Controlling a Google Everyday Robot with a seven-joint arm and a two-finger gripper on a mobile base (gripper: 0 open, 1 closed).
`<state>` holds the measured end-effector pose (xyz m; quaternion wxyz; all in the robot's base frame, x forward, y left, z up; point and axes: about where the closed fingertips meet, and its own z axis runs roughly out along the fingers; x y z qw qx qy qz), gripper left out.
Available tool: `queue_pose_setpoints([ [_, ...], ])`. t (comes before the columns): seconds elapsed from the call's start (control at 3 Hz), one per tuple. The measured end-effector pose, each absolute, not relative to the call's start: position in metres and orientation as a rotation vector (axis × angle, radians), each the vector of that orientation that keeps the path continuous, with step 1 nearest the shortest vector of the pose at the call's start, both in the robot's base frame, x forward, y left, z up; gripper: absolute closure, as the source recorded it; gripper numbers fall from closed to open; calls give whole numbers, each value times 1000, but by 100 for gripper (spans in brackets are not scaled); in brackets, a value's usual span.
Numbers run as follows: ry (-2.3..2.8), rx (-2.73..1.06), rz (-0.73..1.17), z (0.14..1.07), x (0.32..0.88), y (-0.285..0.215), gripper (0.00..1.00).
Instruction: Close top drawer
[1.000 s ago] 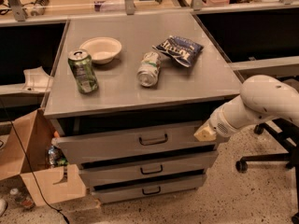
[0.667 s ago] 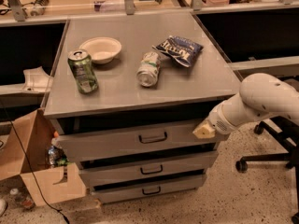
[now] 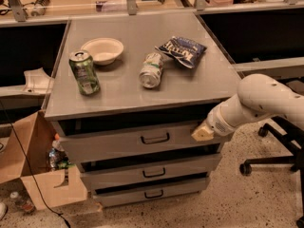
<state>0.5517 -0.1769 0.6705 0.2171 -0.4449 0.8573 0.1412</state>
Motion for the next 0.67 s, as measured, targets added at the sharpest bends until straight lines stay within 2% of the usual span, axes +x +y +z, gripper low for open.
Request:
queue_pose_setpoints([
  [0.67,2504,-1089,446,693,496,-225,100],
])
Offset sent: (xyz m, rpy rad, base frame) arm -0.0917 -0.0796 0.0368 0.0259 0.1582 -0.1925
